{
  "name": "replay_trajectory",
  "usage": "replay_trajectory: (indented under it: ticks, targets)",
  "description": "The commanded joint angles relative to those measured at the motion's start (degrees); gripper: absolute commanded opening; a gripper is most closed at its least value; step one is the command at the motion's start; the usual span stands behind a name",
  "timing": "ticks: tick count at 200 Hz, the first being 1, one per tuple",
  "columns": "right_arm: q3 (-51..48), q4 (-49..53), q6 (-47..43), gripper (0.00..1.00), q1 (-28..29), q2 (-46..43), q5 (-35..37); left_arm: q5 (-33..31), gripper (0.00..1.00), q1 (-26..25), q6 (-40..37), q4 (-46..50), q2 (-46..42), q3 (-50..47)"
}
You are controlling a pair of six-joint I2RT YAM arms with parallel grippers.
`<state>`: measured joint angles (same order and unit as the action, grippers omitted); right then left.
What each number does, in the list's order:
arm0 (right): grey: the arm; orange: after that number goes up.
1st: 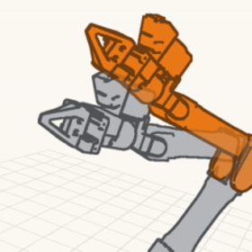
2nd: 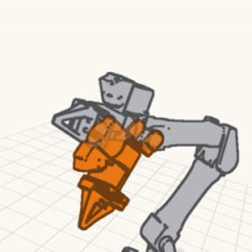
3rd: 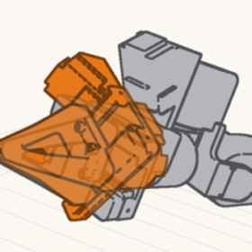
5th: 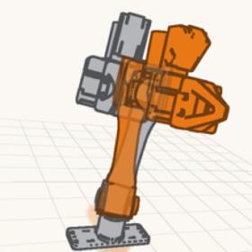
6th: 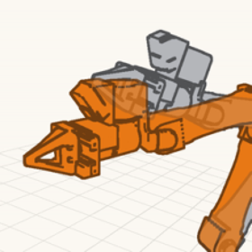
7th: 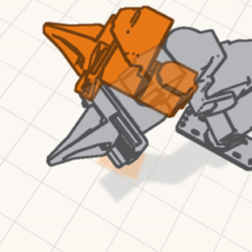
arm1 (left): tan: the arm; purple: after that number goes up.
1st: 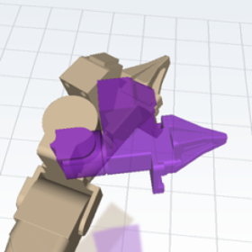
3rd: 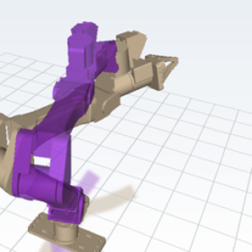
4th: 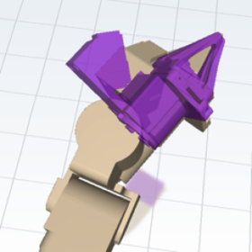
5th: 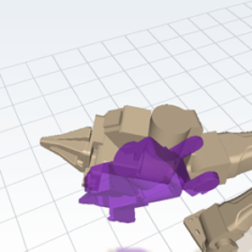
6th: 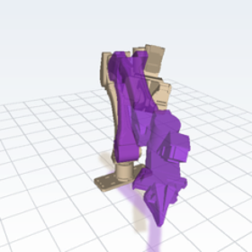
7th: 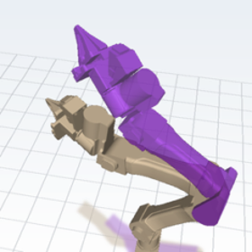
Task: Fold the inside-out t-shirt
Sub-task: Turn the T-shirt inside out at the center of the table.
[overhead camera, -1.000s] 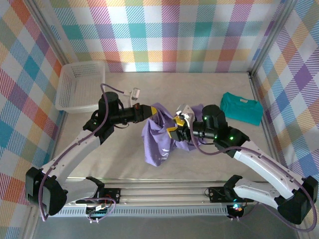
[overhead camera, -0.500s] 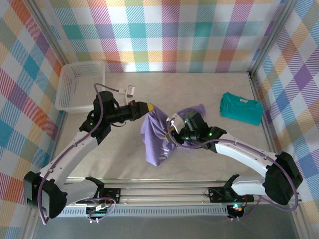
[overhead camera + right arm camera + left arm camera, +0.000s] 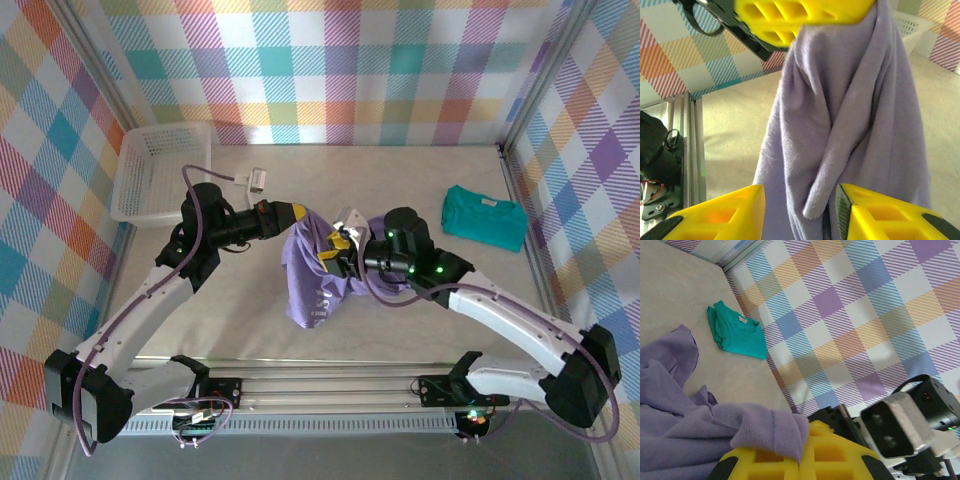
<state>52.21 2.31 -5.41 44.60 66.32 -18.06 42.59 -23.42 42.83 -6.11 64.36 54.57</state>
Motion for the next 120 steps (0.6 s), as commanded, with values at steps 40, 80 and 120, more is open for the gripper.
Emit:
replay_trajectory:
  ticks: [40,80,120]
  targets:
    - [4.3,-0.5,-0.7,0.24,-0.2,6.0,2.1,1.3,0.00,0.7,-1.3,-1.1,-1.1,0.2]
    - [3.7,0.8,1.1,0.13,-2.0,4.1,-0.4,1.0,0.00,0.7,-2.4,-0.3,-1.2,0.2]
    - [5.4,3.8,2.2,0.15,-3.8,4.0,-7.5,0.2,0.00,0.7,-3.4,0.4,-0.9,0.1]
